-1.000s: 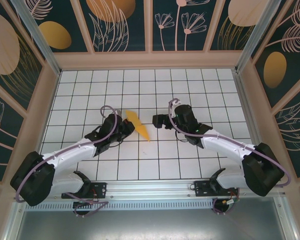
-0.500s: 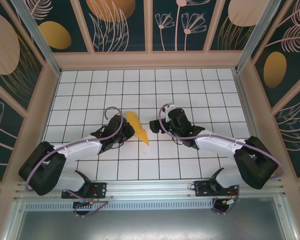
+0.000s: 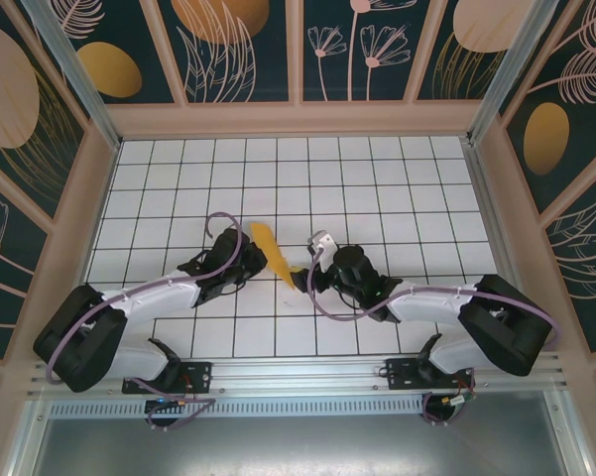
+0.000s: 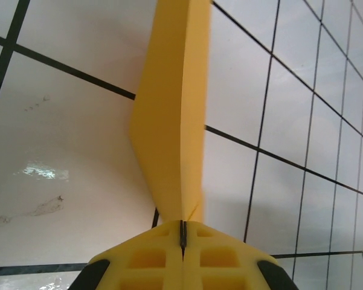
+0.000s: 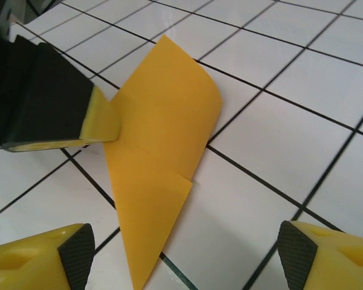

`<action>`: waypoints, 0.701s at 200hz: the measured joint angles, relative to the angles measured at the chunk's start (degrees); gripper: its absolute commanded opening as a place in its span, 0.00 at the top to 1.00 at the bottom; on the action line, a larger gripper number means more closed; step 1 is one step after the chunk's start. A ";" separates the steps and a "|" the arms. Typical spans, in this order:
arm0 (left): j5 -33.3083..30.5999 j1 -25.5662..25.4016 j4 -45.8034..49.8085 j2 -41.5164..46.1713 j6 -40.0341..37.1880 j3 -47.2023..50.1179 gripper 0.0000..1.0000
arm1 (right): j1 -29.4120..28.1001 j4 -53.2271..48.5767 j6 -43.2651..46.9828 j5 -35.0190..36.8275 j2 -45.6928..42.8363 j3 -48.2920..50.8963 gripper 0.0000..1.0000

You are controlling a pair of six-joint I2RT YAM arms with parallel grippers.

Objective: Fold a paper plane with a square sheet of paper (pick it up from the middle)
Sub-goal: Fold the wing for the fifth time at the center of the table.

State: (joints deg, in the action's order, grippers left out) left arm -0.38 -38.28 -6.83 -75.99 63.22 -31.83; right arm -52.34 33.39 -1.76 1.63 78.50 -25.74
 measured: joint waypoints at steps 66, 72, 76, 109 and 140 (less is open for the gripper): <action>-1.36 0.00 3.13 2.93 1.86 3.56 1.00 | -4.04 6.12 8.44 -3.50 9.68 -1.27 0.26; -1.84 0.00 3.96 3.15 1.97 3.56 1.00 | -4.33 6.29 8.90 -3.65 10.60 -1.66 0.26; -2.10 0.00 4.50 3.34 1.99 3.56 1.00 | -4.52 6.32 9.20 -3.76 11.13 -2.01 0.27; -4.04 0.00 7.76 4.68 2.01 3.56 1.00 | -6.69 7.52 11.96 -4.28 15.76 -5.38 0.33; -4.68 0.00 8.92 2.80 1.99 3.56 1.00 | -8.26 8.52 13.99 -4.26 19.98 -8.04 0.40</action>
State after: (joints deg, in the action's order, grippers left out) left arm -5.06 -38.28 2.09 -73.19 65.21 -28.27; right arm -60.60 41.91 12.23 -2.63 98.48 -33.78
